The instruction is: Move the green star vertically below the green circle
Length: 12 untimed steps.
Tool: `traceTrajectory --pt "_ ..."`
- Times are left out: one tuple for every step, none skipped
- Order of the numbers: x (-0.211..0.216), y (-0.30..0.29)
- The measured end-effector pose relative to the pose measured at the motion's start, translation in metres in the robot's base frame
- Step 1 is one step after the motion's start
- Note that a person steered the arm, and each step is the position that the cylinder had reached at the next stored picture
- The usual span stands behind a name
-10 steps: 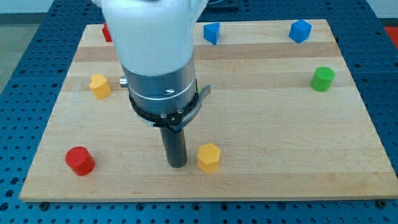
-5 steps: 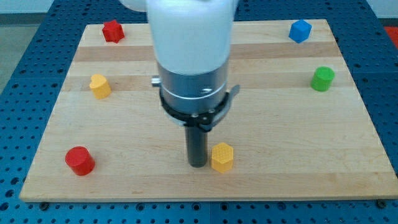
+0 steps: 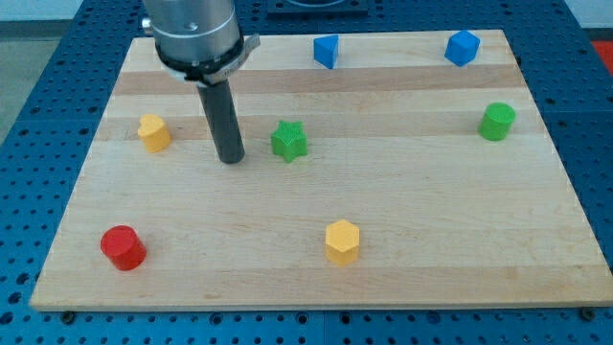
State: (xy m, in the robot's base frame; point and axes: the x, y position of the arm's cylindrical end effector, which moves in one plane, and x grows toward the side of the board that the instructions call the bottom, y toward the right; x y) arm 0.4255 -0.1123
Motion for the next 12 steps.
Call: traceTrajectory --pt "-0.015 0.02" --pt "-0.015 0.056" --pt "-0.012 0.091" --pt "0.001 0.117" --pt "0.016 0.141" --pt "0.028 0.162" --pt "0.041 0.165" --pt "0.053 0.165" --pt "0.066 0.165" --pt "0.079 0.165" --pt "0.088 0.176" --pt "0.094 0.195"
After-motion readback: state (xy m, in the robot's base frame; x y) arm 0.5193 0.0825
